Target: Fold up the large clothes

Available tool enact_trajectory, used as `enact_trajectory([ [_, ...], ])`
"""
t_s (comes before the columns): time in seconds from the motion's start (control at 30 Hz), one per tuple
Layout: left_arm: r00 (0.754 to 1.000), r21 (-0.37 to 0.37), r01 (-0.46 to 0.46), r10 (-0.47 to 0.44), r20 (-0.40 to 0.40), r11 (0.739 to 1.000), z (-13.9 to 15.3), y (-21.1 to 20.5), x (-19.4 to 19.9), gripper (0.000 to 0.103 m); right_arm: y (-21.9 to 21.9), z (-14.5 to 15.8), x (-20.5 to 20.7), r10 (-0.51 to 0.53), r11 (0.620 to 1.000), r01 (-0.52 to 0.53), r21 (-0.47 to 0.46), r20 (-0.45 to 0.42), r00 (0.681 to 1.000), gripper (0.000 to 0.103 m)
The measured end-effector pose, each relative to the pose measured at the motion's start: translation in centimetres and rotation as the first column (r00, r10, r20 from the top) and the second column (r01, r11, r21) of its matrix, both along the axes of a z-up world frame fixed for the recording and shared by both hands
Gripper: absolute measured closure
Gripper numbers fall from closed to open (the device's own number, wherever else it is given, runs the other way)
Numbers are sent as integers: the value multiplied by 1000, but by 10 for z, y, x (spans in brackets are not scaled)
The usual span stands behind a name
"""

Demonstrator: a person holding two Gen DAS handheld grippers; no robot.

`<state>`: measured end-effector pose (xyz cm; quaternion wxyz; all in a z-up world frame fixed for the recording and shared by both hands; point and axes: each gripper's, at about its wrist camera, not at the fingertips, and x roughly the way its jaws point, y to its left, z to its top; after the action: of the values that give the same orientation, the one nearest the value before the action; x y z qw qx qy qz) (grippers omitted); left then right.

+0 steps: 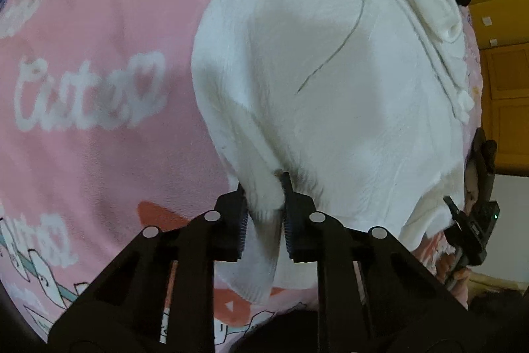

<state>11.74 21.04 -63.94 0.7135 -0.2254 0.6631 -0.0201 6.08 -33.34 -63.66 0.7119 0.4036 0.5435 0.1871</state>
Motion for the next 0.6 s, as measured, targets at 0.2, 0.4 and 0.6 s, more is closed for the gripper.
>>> enact_trajectory([
  [0.2,986,-37,-65,69,150,997,60,8,-19,90,-20,44,-19,-83,991,75,111,71,994,93],
  [0.4,949,-89,-99,121,292,991,124,8,-37,91,-39,78,-27,-213,936,172,306,104,972,96],
  [0.6,908,-143,-107,156,389,984,177,7,-62,91,-61,110,-46,-252,917,187,351,149,956,97],
])
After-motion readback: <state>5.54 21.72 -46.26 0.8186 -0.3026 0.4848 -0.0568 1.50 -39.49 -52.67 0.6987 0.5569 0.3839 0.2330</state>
